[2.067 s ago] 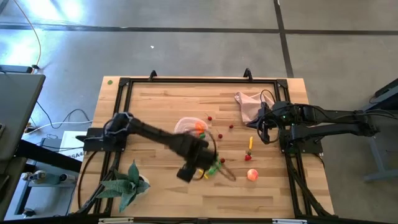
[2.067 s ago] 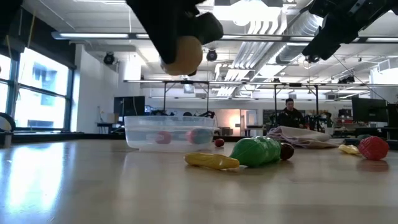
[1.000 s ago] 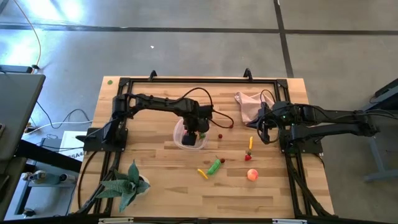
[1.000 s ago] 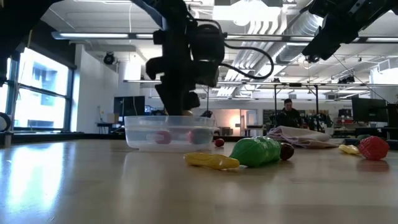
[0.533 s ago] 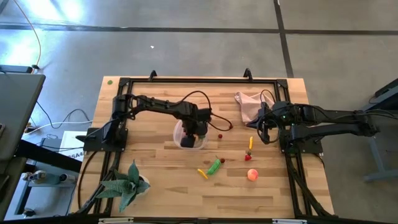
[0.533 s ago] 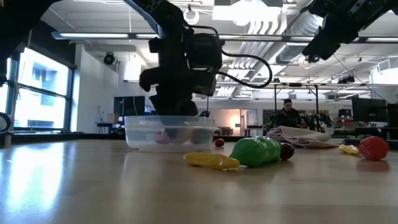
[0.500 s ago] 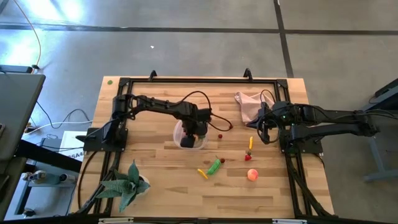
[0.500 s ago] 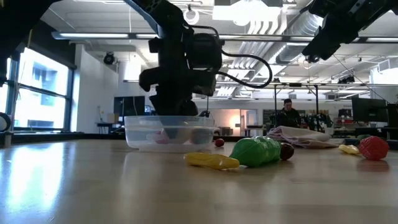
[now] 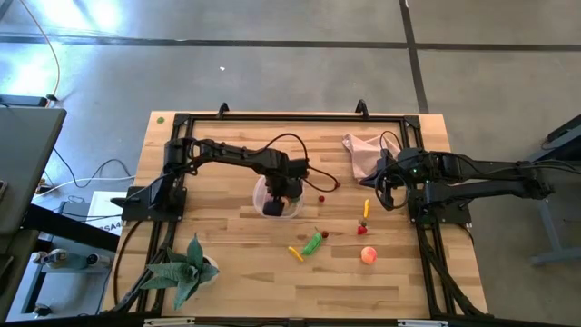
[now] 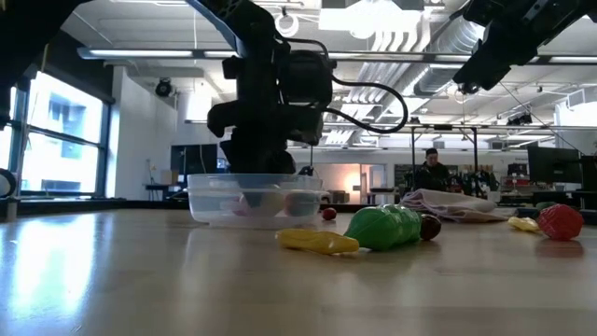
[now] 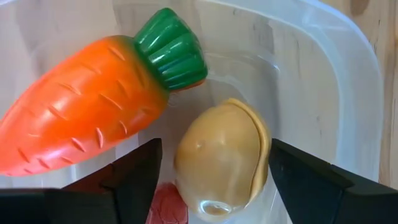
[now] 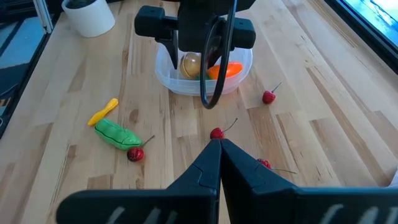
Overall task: Pick and placing Produce into tupperware
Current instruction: Put the potato into the transparent bin, then put the cherry into the transparent bin
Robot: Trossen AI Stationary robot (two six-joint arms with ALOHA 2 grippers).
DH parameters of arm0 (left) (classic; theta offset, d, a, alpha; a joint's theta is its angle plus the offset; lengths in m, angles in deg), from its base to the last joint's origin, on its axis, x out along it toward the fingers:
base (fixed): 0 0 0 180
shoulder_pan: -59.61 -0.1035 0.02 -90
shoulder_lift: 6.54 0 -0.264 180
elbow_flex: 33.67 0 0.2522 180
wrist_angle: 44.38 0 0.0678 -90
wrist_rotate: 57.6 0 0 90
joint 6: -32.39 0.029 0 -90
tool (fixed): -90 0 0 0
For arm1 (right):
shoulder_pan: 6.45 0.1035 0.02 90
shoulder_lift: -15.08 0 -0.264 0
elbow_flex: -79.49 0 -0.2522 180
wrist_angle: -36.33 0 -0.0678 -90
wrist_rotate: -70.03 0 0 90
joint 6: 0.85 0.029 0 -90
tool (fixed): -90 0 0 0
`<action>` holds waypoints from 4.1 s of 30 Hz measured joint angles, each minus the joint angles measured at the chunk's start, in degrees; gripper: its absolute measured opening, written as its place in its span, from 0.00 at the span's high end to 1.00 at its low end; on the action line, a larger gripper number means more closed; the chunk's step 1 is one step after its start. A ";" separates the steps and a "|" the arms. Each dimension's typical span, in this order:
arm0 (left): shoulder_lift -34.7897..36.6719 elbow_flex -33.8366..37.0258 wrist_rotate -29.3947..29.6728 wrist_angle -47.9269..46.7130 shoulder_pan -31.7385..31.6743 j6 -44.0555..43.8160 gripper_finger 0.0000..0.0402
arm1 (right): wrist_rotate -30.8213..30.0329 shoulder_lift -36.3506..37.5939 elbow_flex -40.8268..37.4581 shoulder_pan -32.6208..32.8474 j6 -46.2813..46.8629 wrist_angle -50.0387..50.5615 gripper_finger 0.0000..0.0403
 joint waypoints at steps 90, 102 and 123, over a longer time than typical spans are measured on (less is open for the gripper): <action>83.56 48.26 4.13 19.32 6.80 -21.01 0.66 | 0.00 -0.01 0.00 0.00 0.00 0.00 1.00; 85.72 48.64 4.79 18.66 6.76 -16.38 0.69 | 0.00 -0.02 0.00 0.02 -0.07 0.00 1.00; 80.85 48.70 6.91 17.94 6.75 -20.76 0.69 | -0.26 -0.02 0.00 0.00 9.74 -1.41 1.00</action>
